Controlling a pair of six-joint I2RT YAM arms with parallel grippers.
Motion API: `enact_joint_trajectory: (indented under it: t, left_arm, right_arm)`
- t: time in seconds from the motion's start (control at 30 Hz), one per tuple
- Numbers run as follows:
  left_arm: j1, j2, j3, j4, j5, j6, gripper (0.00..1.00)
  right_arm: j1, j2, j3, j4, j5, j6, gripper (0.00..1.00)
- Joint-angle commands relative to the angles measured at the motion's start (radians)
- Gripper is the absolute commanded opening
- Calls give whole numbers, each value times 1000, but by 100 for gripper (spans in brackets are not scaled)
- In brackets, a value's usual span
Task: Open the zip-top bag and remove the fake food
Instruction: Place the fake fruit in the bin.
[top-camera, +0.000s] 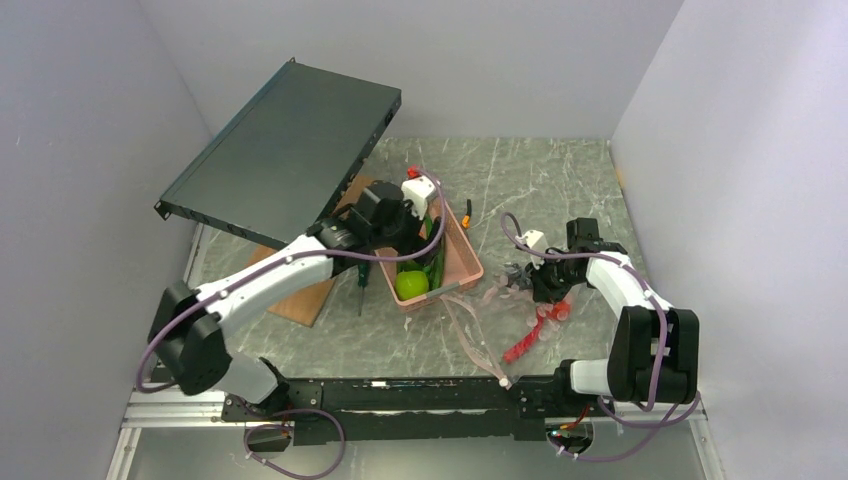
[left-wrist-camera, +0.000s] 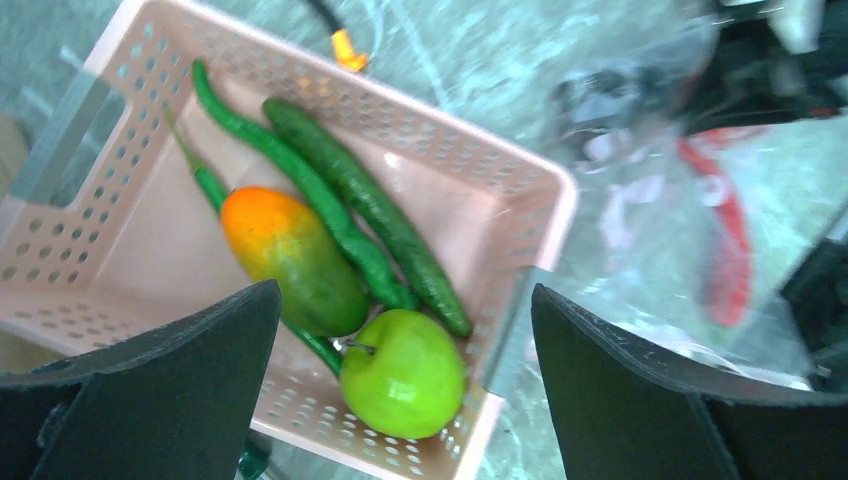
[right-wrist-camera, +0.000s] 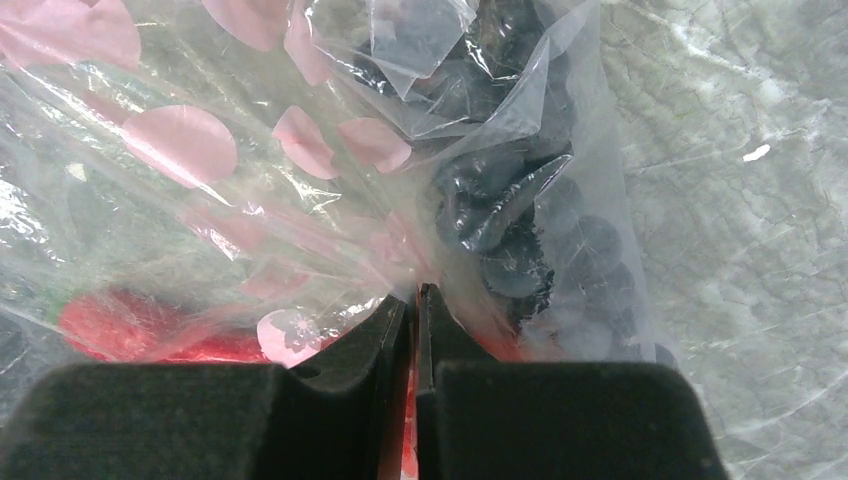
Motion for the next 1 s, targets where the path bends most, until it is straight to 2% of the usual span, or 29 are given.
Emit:
enact_joint_trajectory:
  t: [0.0,0.1,0.2,0.33,0.47,0.6,0.7,0.77,0.87,0.97]
  left_arm:
    - [10,-136,-27,83,252,38,100]
    - [10,-195,-55,60,311,57,96]
    - [10,-263,-138,72,348,39,90]
    - [8,-392,-349,235,396,-49,89]
    - [4,-498,-547,409,437,-119,89]
    - [-38,-556,-660,509,432,-166,89]
    - [-93,-579,-720,593,398,-190,89]
    - [-137,-574,-747,644,370,-198,89]
    - [-217,-554,-773,705,295,-187,88]
    - [-306,-510,-791,785,206,-163,87]
  right_arm:
    - [-7,-26,34,15,-43,-6,10]
    - [-20,-26,42,20,-38,15,16]
    - [-43,-34,55,-4,-63,4,30]
    - [-53,-85,67,-47,-105,-28,44]
    - [-53,-124,103,-137,-180,-108,47]
    - [-49,-154,134,-294,-296,-304,50]
    - [-43,-171,110,-432,-354,-603,56]
    - [-34,-189,61,-483,-341,-758,62]
    - [-14,-216,-13,-520,-301,-958,64]
    - [16,-245,-81,-484,-268,-1006,62]
